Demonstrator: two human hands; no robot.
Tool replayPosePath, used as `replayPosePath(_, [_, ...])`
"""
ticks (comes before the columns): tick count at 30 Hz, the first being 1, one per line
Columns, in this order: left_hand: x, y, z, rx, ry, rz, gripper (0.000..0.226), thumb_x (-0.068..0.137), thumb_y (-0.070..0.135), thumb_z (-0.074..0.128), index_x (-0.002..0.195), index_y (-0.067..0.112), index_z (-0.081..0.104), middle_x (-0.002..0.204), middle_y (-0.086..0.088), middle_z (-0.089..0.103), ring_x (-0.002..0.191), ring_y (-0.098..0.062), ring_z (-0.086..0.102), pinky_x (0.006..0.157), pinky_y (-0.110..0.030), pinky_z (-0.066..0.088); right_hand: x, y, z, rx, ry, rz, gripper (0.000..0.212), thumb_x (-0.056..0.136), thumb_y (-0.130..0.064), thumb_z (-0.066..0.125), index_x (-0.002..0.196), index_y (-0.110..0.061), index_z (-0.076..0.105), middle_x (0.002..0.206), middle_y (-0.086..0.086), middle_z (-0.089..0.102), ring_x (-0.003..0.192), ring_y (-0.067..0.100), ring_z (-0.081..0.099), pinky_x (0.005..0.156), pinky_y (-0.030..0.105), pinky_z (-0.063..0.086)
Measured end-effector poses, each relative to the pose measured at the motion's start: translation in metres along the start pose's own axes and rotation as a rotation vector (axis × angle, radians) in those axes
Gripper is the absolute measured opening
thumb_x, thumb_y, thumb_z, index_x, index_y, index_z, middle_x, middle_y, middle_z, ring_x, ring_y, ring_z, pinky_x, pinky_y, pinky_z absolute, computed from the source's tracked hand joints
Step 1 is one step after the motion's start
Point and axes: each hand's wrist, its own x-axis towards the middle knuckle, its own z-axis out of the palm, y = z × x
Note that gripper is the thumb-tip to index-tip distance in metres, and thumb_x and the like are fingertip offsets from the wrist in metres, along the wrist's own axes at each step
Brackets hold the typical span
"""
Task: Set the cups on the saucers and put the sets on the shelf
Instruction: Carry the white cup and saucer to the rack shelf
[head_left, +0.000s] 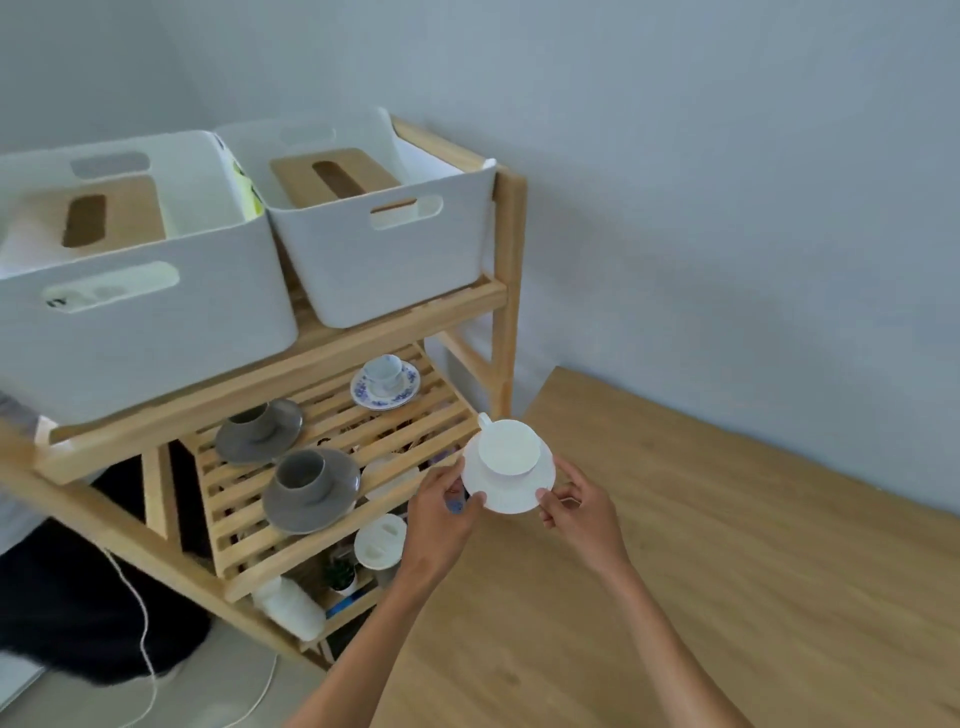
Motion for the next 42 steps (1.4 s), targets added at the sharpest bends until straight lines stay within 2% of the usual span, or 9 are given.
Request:
replayPosePath(2, [0.012,-0.013,-0.015,0.016,0.026,-0.045,0.055,0.085,0.024,0.070,0.137,0.025,0.051,0.123,0.007,0.056,0.105,-0.006,0.057,0.096,-0.027,0.050,0.017,-0.003,0.024,-0.037,-0.046,0.008,0.056,0.090,-0.010,0.070,0.142,-0.020,0.053,0.073,0.009,0.074,0.062,0.011,0.069,0.077,0.038,0.062])
replayPosePath(6, [0.040,-0.036,-0.035,0.114,0.039,-0.091,0.054,0.089,0.019,0.067,0.140,0.017,0.048,0.126,0.000,0.054,0.105,-0.010,0.054,0.082,-0.012,0.044,0.051,-0.006,0.067,-0.100,-0.115,0.038,0.059,0.090,-0.010,0.069,0.146,-0.019,0.049,0.071,0.004,0.071,0.061,0.011,0.068,0.076,0.037,0.061])
replayPosePath(9, [0.061,-0.052,-0.044,0.178,0.033,-0.107,0.051,0.090,0.019,0.064,0.138,0.014,0.048,0.126,-0.004,0.052,0.104,-0.013,0.053,0.089,-0.024,0.044,0.077,0.000,0.095,-0.149,-0.143,0.082,0.060,0.091,-0.011,0.069,0.147,-0.020,0.047,0.081,0.008,0.073,0.061,0.009,0.068,0.069,0.027,0.057])
replayPosePath(16, [0.101,-0.090,-0.045,0.221,0.072,-0.197,0.051,0.090,0.015,0.064,0.138,0.012,0.048,0.127,-0.011,0.053,0.106,-0.022,0.059,0.093,-0.034,0.051,0.125,0.005,0.140,-0.224,-0.218,0.177,0.057,0.094,-0.007,0.064,0.145,-0.021,0.044,0.088,0.009,0.071,0.072,0.015,0.070,0.073,0.030,0.058])
replayPosePath(20, [0.113,-0.105,-0.039,0.240,0.075,-0.233,0.049,0.091,0.017,0.063,0.137,0.011,0.049,0.127,-0.011,0.054,0.109,-0.024,0.058,0.094,-0.038,0.051,0.146,0.008,0.152,-0.324,-0.296,0.202,0.060,0.094,-0.005,0.062,0.148,-0.019,0.040,0.121,0.015,0.067,0.100,0.026,0.071,0.061,0.022,0.059])
replayPosePath(22, [0.117,-0.111,-0.037,0.265,0.055,-0.246,0.046,0.092,0.017,0.060,0.136,0.009,0.050,0.127,-0.012,0.054,0.110,-0.025,0.057,0.094,-0.035,0.049,0.154,0.010,0.156,-0.406,-0.331,0.207,0.065,0.092,-0.008,0.064,0.150,-0.020,0.037,0.128,0.013,0.064,0.108,0.028,0.068,0.077,0.033,0.062])
replayPosePath(25, [0.124,-0.117,-0.034,0.307,0.032,-0.240,0.043,0.093,0.014,0.058,0.135,0.009,0.050,0.130,-0.012,0.054,0.113,-0.025,0.056,0.095,-0.035,0.049,0.158,0.009,0.158,-0.578,-0.389,0.160,0.068,0.091,-0.014,0.067,0.152,-0.021,0.035,0.133,0.010,0.060,0.119,0.029,0.060,0.101,0.042,0.050])
replayPosePath(32, [0.124,-0.123,-0.036,0.385,-0.035,-0.171,0.056,0.093,0.022,0.059,0.143,0.017,0.034,0.136,-0.006,0.045,0.128,-0.023,0.035,0.105,-0.038,0.035,0.159,0.013,0.164,-0.747,-0.486,0.102,0.075,0.101,-0.026,0.053,0.160,-0.017,0.008,0.148,0.017,0.040,0.132,0.032,0.046,0.107,0.040,0.041])
replayPosePath(42, [0.137,-0.133,-0.035,0.515,-0.052,-0.123,0.074,0.088,0.039,0.065,0.148,0.017,0.028,0.143,-0.002,0.042,0.131,-0.023,0.026,0.108,-0.038,0.030,0.171,0.017,0.162,-0.804,-0.510,0.017,0.071,0.104,-0.027,0.047,0.160,-0.012,0.006,0.155,0.015,0.033,0.141,0.031,0.036,0.110,0.041,0.036])
